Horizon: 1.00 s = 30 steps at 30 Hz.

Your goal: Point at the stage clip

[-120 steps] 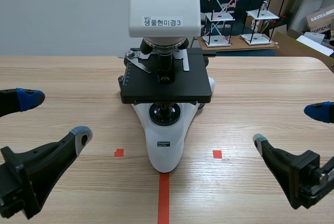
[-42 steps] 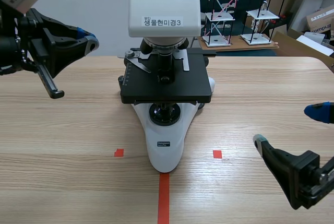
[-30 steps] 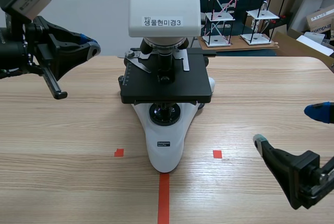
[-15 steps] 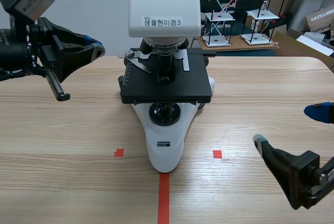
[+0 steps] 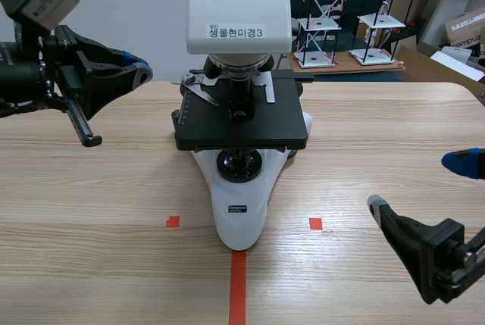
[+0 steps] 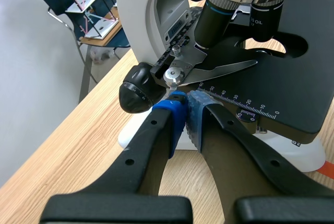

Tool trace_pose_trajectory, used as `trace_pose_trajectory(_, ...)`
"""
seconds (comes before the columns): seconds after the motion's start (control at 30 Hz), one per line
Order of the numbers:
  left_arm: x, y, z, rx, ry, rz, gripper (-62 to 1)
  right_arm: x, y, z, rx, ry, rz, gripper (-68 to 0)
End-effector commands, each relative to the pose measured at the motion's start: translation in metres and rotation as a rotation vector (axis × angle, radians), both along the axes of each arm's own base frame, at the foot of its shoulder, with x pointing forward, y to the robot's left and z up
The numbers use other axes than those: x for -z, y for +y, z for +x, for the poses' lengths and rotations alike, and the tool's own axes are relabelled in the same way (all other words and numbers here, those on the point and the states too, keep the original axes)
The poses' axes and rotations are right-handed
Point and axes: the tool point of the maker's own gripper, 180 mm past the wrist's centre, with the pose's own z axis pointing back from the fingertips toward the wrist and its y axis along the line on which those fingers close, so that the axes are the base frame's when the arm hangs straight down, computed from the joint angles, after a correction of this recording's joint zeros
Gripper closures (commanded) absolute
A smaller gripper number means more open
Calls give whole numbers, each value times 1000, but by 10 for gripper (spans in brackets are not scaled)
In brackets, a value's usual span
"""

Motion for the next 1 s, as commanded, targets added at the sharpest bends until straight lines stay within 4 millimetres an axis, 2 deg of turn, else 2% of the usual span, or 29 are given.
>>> trace_pose_trajectory(0.0, -11, -2, 2, 5, -29, -23, -14, -8, 1, 2, -9, -26, 2, -665)
trace_pose_trajectory(0.97, -10, -2, 2, 6, -35, -14, -14, -8, 1, 2, -9, -26, 2, -665)
